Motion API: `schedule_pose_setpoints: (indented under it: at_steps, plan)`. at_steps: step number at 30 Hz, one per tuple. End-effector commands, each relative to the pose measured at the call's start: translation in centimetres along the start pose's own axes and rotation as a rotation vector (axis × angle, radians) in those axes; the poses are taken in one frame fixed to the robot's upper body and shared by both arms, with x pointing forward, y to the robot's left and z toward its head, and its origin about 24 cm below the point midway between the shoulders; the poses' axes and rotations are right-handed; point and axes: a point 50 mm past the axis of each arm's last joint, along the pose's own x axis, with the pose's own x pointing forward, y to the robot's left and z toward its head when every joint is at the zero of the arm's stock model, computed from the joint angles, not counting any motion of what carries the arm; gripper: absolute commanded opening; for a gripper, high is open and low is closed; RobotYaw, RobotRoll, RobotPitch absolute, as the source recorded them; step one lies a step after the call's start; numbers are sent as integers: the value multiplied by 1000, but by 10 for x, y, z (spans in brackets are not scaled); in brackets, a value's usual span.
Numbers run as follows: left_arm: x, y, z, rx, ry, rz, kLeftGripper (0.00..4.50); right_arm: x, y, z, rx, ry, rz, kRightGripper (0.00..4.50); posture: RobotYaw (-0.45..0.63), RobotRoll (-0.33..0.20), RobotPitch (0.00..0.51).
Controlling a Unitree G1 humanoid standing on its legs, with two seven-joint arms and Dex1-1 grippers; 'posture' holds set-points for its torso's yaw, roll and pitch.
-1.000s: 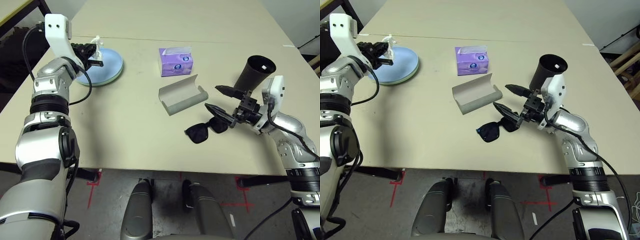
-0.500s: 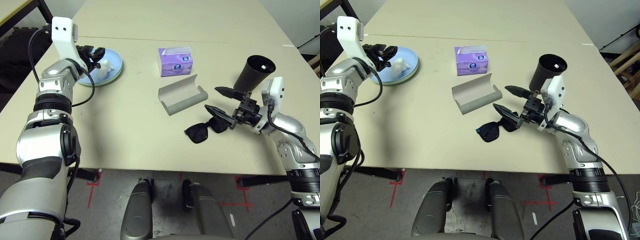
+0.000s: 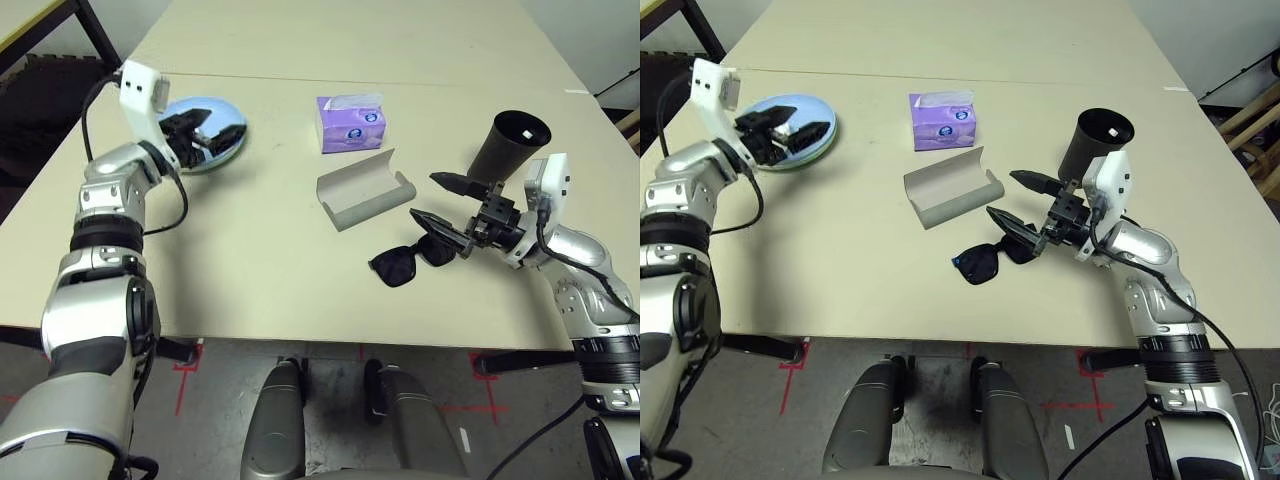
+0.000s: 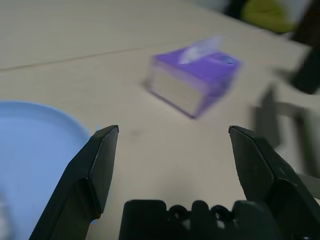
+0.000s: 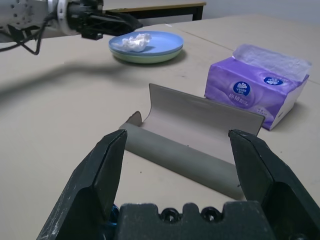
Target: Organize and tidy the items on the table.
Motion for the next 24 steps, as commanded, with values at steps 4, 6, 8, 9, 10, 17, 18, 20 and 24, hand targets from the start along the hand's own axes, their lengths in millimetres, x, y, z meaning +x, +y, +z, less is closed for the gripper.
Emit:
schedule_pose_setpoints:
  at_steps: [4, 6, 8, 9, 10, 17, 18, 20, 24]
  plan:
    - [-3, -15, 8, 2, -8, -290, 4488, -4, -4, 4, -16, 12, 13, 4500, 157, 0, 203]
    - [-5, -18, 7, 8, 14, -368, 4488, -5, -5, 6, -18, 17, 16, 4500, 149, 0, 212]
    - [-7, -21, 5, 18, 30, -420, 4488, -7, -5, 7, -22, 24, 19, 4500, 139, 0, 218]
    - [-7, -23, 4, 22, 37, -449, 4488, -8, -6, 9, -26, 28, 21, 4500, 131, 0, 222]
    - [-7, -26, 3, 29, 45, -477, 4488, -9, -7, 10, -29, 31, 22, 4500, 128, 0, 225]
    - [-5, -46, -12, 140, 87, -630, 4488, -10, -9, 18, -43, 39, 30, 4500, 117, 0, 233]
    - [-5, -50, -17, 177, 99, -650, 4488, -8, -9, 19, -45, 38, 33, 4500, 114, 0, 232]
    - [-4, -56, -22, 203, 95, -678, 4488, -7, -8, 21, -47, 37, 37, 4500, 108, 0, 226]
    - [-1, -69, -27, 289, 73, -742, 4488, -7, -6, 23, -48, 39, 44, 4500, 105, 0, 218]
